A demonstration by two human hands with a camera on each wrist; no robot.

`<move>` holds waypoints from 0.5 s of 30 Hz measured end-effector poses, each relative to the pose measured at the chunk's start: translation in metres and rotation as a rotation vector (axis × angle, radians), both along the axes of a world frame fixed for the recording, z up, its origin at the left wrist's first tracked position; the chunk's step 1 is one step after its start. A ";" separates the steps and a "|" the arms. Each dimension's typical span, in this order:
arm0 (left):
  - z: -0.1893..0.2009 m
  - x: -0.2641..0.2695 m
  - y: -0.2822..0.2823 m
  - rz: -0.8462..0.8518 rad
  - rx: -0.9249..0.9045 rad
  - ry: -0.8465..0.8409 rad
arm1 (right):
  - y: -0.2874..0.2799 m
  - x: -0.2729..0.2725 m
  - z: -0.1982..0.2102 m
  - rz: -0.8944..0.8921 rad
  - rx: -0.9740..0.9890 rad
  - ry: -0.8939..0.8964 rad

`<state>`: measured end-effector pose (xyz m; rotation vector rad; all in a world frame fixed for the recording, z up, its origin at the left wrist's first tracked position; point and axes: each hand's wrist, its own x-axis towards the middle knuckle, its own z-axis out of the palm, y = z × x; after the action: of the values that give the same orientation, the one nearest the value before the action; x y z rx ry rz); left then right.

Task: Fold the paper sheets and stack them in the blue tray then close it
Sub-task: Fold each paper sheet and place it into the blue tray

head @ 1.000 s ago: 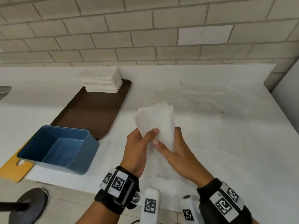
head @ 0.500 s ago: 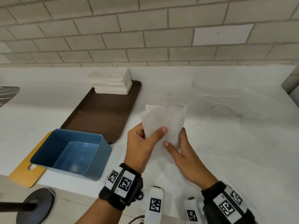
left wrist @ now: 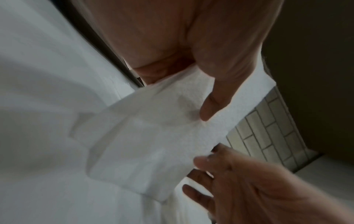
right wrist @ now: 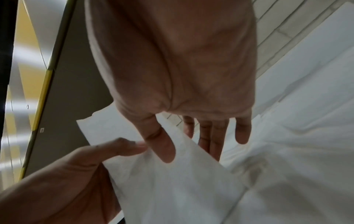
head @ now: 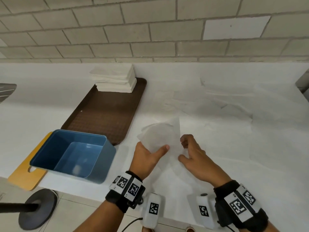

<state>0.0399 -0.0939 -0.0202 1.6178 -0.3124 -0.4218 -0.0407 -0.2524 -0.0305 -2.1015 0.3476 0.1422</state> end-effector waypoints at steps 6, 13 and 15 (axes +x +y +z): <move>0.044 0.009 0.015 0.227 -0.283 0.159 | 0.016 0.019 0.052 0.116 0.195 -0.163; 0.108 0.073 0.168 0.498 -0.162 -0.004 | 0.104 0.089 0.096 0.420 0.087 -0.169; 0.111 0.091 0.213 0.504 0.019 -0.067 | 0.135 0.112 0.095 0.484 -0.037 -0.187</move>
<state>0.1312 0.1196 0.0906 1.6623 0.0551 0.0144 0.0709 -0.1169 0.0649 -2.1798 -0.2771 0.2215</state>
